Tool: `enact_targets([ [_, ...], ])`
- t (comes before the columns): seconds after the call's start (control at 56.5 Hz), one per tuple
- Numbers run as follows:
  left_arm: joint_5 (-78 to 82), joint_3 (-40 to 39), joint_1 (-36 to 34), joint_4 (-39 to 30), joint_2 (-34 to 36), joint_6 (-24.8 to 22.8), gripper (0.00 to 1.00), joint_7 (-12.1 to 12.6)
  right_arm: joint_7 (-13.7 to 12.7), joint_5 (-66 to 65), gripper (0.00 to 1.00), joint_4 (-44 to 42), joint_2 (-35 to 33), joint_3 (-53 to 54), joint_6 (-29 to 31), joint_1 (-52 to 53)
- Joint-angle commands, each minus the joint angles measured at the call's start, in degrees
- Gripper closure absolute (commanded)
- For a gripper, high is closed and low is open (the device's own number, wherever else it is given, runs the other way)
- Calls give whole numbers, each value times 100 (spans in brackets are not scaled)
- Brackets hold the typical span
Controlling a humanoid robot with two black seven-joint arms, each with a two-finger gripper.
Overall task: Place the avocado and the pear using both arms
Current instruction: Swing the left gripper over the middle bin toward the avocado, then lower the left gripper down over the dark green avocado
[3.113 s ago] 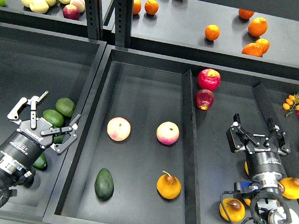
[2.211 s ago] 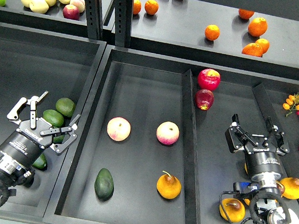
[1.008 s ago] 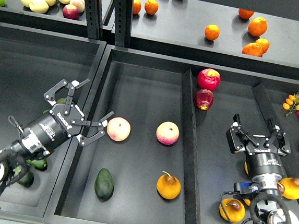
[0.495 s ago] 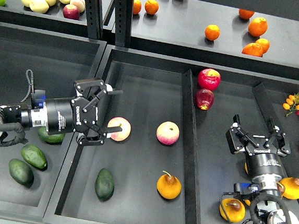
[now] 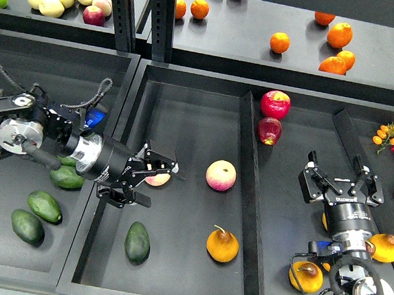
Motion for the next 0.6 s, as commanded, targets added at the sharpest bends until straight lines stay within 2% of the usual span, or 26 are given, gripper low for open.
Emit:
enact_targets([
  [0.0, 60, 830, -598, 127, -183, -1, 0, 1, -1, -9, 0, 0, 0, 0, 9, 1],
  [0.407, 851, 1797, -757, 610, -1106, -1, 0, 1, 8, -53, 0, 0, 0, 18, -9, 1],
  [0.584, 842, 2025, -722, 1233, -1439, -1, 0, 1, 17, -53, 0, 0, 0, 18, -9, 1],
])
